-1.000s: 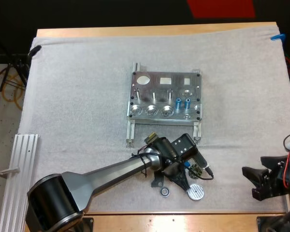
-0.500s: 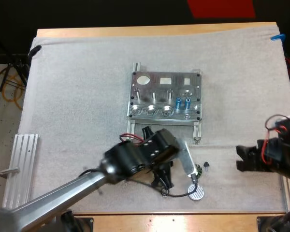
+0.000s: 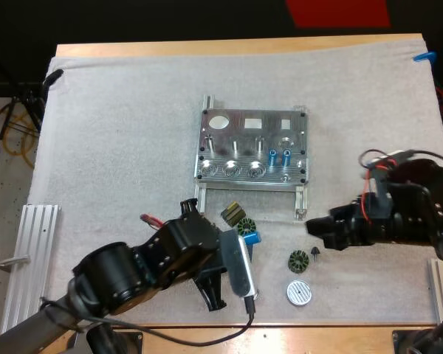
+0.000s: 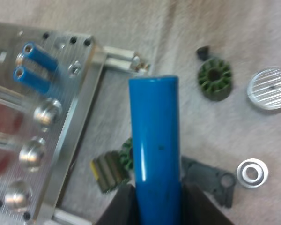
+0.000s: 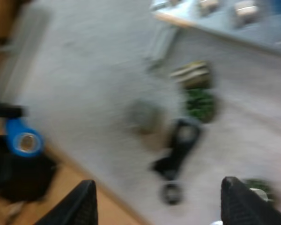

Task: Load cells from left to right

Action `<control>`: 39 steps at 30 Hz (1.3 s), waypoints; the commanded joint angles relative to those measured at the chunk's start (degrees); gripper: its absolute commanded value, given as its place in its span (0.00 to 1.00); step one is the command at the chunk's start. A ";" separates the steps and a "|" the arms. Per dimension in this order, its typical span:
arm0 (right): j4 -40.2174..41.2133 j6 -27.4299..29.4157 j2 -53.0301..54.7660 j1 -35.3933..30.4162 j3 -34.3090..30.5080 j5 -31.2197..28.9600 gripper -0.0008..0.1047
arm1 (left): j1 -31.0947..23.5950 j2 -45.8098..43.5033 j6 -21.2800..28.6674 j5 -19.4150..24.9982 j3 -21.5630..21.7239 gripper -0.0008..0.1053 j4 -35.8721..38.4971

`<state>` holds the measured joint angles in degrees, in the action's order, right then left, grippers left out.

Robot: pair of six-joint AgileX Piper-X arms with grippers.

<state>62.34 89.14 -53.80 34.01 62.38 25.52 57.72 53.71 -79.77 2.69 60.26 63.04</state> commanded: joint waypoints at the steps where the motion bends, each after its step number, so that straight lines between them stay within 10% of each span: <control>1: -2.33 0.62 -1.34 -0.03 0.15 8.87 0.54 | 0.09 -1.16 0.36 -2.69 0.39 0.01 0.03; 16: -9.47 -0.10 -9.76 0.79 0.15 29.71 0.54 | 0.09 -1.78 1.26 -6.78 0.24 0.01 -0.28; 29: -12.86 -2.40 -12.19 9.68 0.15 25.54 0.54 | 0.09 -1.78 1.26 -6.78 0.24 0.01 -0.28; 39: -14.57 -4.17 -12.40 9.70 0.15 23.10 0.22 | 0.09 -1.78 1.26 -7.68 0.24 0.01 -0.28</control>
<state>48.19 84.82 -66.13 43.64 62.38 48.51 57.72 52.11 -78.83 -4.60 60.26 62.94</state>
